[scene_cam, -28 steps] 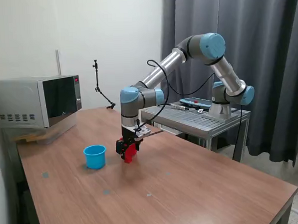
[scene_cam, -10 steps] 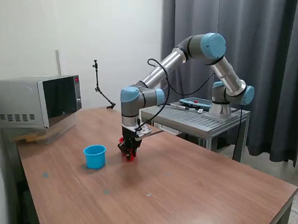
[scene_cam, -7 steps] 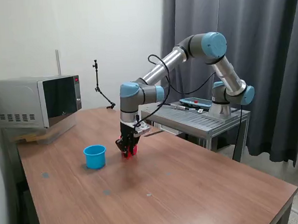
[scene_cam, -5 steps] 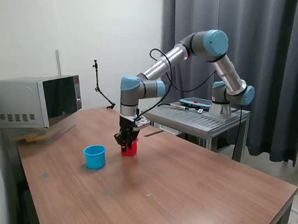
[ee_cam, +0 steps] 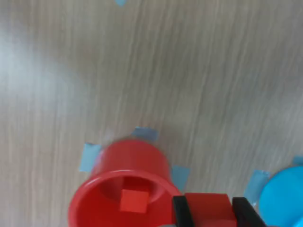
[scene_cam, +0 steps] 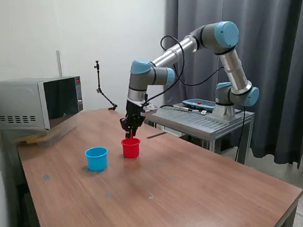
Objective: Place red objects in the red bin, and blue objects in the blue bin.
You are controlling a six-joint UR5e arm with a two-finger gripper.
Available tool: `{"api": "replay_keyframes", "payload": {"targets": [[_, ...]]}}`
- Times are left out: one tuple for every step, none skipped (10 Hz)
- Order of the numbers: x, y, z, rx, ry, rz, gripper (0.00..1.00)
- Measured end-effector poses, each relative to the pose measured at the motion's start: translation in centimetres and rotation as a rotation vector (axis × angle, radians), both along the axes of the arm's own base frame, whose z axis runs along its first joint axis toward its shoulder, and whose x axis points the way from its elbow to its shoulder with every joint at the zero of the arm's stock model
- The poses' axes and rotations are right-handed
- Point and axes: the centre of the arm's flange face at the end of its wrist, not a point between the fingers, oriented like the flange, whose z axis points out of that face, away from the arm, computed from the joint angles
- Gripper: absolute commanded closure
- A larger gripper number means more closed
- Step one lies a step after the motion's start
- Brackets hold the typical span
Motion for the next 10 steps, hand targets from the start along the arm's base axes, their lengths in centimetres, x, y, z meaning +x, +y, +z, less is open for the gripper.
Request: {"api": "replay_keyframes", "payload": {"targets": [[0.7,0.0,-0.1,0.000,-0.008,-0.003,1.00],[1.2,0.1,-0.3,-0.001,-0.018,-0.005,1.00],[1.7,0.1,-0.7,-0.003,-0.029,-0.007,1.00],[2.1,0.2,-1.2,-0.005,-0.041,-0.010,1.00],[2.4,0.5,-1.6,-0.005,-0.050,-0.014,1.00],[2.6,0.8,-1.9,-0.006,-0.058,-0.020,1.00],[2.8,1.2,-2.1,-0.006,-0.063,-0.025,1.00],[2.9,1.6,-2.2,-0.004,-0.066,-0.031,1.00],[2.9,2.0,-2.2,0.002,-0.069,-0.038,1.00],[3.0,2.5,-2.2,0.007,-0.070,-0.044,1.00]]}}
